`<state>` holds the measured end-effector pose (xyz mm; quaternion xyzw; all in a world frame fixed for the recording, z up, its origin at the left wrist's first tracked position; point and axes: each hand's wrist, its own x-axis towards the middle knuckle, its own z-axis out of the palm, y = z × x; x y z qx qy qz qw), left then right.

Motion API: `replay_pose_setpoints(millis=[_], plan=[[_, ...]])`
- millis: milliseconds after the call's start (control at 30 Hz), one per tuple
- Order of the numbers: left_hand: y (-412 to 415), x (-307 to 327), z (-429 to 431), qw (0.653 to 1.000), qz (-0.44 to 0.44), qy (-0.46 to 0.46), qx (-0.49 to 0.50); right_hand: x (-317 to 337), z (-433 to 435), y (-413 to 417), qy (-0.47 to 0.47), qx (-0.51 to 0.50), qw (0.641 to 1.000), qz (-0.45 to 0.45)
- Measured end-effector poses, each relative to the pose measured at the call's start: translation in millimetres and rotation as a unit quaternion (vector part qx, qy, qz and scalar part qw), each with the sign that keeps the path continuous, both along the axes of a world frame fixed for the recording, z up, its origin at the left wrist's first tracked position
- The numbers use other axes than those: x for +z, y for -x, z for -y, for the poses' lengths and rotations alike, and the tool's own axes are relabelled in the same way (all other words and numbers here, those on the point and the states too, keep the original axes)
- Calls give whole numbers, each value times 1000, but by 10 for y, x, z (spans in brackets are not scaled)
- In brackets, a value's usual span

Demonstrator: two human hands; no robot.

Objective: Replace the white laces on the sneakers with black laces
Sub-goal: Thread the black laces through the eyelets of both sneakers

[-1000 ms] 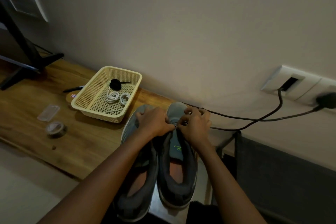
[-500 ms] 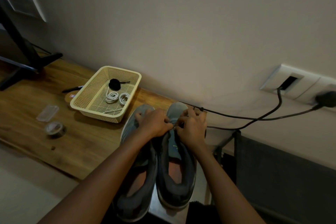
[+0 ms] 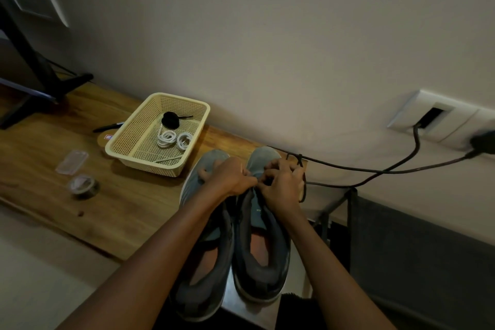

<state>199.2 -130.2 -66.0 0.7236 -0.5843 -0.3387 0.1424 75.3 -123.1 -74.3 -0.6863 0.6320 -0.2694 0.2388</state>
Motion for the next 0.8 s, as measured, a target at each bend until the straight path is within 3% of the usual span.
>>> replay_pose_setpoints(millis=[100, 233, 367, 533, 700, 800], plan=[[26, 9, -10, 1000, 2, -8, 0, -32, 1, -49, 10, 6, 1000, 2], [83, 94, -35, 990, 131, 50, 15, 39, 34, 11, -5, 24, 996, -82], [-34, 140, -28, 983, 153, 90, 44, 206, 94, 105, -54, 53, 990, -123], [-112, 145, -28, 985, 133, 107, 26, 411, 103, 304, -53, -96, 993, -41], [-1, 128, -30, 986, 129, 105, 8, 420, -30, 208, -116, -75, 964, -226], [4, 92, -3, 989, 111, 95, 6, 389, -64, 141, -86, -56, 955, -277]])
